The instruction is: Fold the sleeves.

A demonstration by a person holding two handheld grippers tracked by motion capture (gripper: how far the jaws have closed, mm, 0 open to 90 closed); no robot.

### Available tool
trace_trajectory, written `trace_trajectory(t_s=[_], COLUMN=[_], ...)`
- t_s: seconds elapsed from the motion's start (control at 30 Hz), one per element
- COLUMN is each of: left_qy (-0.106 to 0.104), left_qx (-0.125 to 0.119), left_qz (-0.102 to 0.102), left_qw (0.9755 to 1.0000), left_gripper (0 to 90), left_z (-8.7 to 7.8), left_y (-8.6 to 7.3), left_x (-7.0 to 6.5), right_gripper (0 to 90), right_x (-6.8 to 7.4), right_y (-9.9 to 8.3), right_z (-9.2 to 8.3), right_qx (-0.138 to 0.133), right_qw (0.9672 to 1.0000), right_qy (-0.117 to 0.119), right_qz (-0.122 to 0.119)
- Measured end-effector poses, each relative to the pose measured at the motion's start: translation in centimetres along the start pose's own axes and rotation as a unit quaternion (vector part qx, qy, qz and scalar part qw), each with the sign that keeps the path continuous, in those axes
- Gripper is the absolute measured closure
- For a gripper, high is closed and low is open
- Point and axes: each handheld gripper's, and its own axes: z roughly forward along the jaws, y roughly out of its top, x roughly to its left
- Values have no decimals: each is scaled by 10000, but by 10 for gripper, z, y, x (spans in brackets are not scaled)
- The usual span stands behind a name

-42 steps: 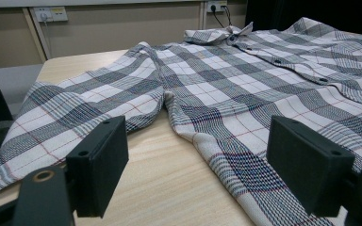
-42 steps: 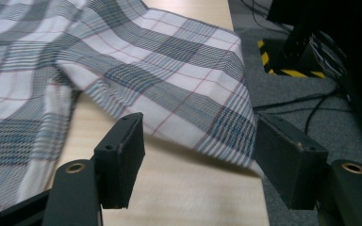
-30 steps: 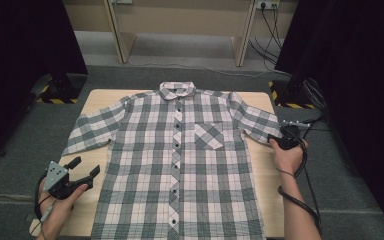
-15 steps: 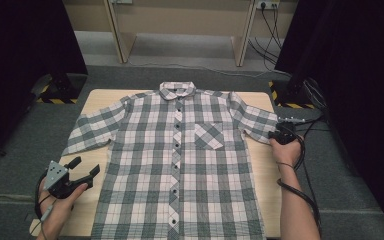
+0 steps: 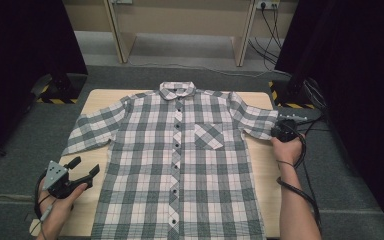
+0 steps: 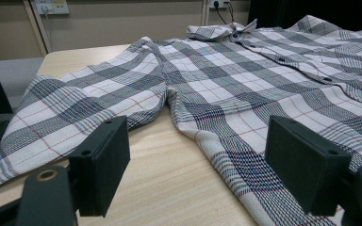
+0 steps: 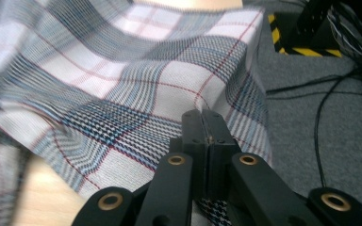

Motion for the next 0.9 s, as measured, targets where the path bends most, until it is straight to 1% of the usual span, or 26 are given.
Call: trace_trajectory(t_s=[0.1, 0.2, 0.33, 0.4, 0.43, 0.5, 0.53, 0.63, 0.9], left_qy=[0, 4, 0, -6, -9, -14, -15, -17, -51], left_qx=[1, -2, -9, -14, -15, -12, -13, -23, -25], left_qz=[26, 28, -6, -11, -13, -13, -12, -6, -30], left_qw=[10000, 10000, 10000, 10000, 10000, 10000, 10000, 10000, 10000], left_gripper=[218, 217, 217, 216, 215, 215, 215, 214, 212], left_z=[0, 0, 0, 0, 0, 0, 0, 0, -1], left_y=[0, 0, 0, 0, 0, 0, 0, 0, 0], left_x=[0, 0, 0, 1, 1, 1, 1, 0, 1], right_gripper=[893, 893, 894, 895, 895, 895, 895, 895, 895], right_x=[3, 10, 24, 32, 36, 44, 48, 62, 97], right_y=[8, 19, 35, 43, 45, 50, 52, 58, 68], right_z=[-9, -18, -29, -33, -34, -36, -37, -37, -33], right_qx=[-144, -322, -560, -679, -706, -817, -851, -931, -974], right_qw=[9999, 9994, 9981, 9971, 9970, 9959, 9956, 9942, 9917], right_qy=[72, 154, 227, 257, 218, 311, 300, 375, 566], right_qz=[6, -20, -120, -209, -245, -211, -253, -390, -623])
